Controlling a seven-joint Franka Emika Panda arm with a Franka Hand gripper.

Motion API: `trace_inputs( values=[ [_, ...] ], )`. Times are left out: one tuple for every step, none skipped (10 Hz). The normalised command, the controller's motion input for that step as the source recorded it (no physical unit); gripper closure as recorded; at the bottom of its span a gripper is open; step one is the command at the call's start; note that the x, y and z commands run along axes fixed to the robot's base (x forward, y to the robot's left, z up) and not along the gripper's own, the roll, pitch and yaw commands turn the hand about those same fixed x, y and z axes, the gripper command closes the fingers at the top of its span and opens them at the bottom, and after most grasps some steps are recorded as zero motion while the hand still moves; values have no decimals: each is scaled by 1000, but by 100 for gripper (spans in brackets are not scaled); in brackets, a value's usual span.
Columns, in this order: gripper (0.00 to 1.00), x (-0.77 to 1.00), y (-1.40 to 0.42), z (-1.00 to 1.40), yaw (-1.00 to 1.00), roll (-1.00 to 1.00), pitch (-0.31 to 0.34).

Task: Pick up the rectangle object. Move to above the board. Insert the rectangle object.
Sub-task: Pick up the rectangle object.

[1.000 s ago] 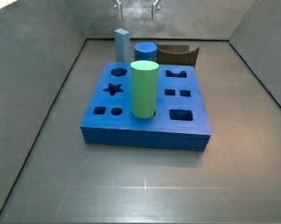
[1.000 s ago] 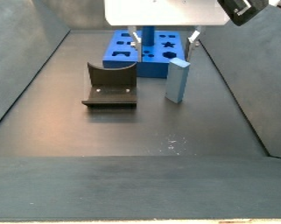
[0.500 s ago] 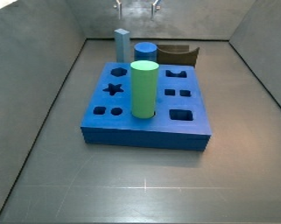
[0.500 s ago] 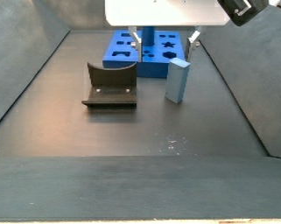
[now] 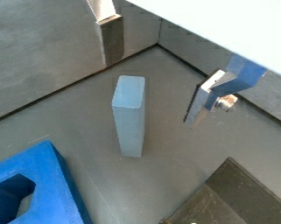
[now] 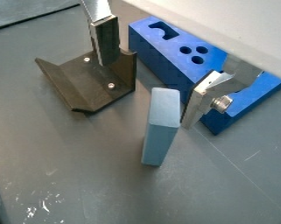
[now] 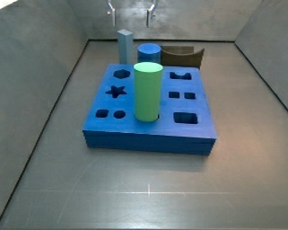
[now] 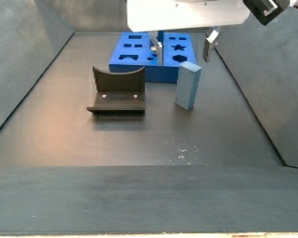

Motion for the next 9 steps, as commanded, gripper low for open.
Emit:
trace_inputs(
  values=[
    [0,-9,-66,-403,583,-146,0],
    [0,0,0,-394,1000,0,0],
    [0,0,0,-374,1000,0,0],
    [0,-94,0,-20,254,-86,-91],
    [0,-29,0,0,0,0,0],
    [0,-249,-20,-209,117,-109,-80],
    [0,-289,-3,-340,737,-283,-29],
    [0,-37,0,-54,217,-240,-23],
    [0,0,0,0,0,-11,0]
  ],
)
